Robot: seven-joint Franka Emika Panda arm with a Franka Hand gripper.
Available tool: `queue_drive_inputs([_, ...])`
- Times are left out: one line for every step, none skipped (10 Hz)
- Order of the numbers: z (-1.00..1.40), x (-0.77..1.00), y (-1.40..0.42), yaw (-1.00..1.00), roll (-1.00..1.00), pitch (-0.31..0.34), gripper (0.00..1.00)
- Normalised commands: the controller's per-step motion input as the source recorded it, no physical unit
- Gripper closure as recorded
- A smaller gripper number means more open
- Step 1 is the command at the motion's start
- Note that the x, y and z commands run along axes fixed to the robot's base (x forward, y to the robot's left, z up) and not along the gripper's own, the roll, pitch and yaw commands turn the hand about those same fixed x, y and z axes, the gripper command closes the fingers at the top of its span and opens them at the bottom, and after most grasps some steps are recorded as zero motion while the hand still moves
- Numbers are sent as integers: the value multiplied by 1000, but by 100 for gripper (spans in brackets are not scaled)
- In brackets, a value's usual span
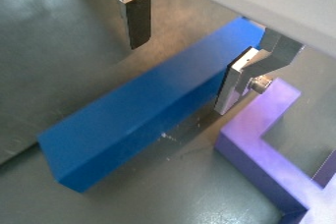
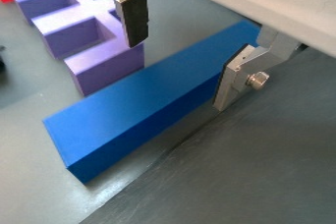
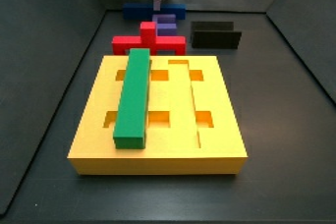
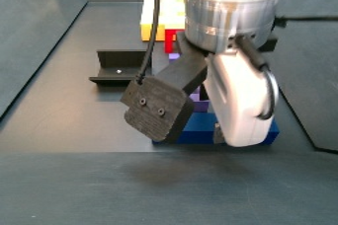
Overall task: Pick up the blue object. Move up. Move to above the board. Insert the blue object.
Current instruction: Pick up the blue object.
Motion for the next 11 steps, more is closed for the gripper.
queue_drive_inputs([-269, -71, 0, -111, 111, 0, 0])
queue_drive_inputs([-120, -229, 0, -157, 0, -57, 0])
queue_drive_inputs([-94, -191, 9, -63, -76, -101, 0])
queue_drive_inputs([-20, -131, 6, -74, -126, -83, 0])
queue_drive_inputs([0, -171, 14, -109, -134, -74, 0])
queue_drive_inputs([0, 0, 66, -74, -80, -49, 0])
queue_drive_inputs([0, 0, 83, -100, -30, -1, 0])
queue_drive_inputs([0, 0, 0, 0, 0, 0, 0])
queue_drive_inputs([0, 0, 0, 0, 0, 0, 100])
queue_drive_inputs([0, 0, 0, 0, 0, 0, 100])
queue_drive_inputs([0, 0, 0, 0, 0, 0, 100])
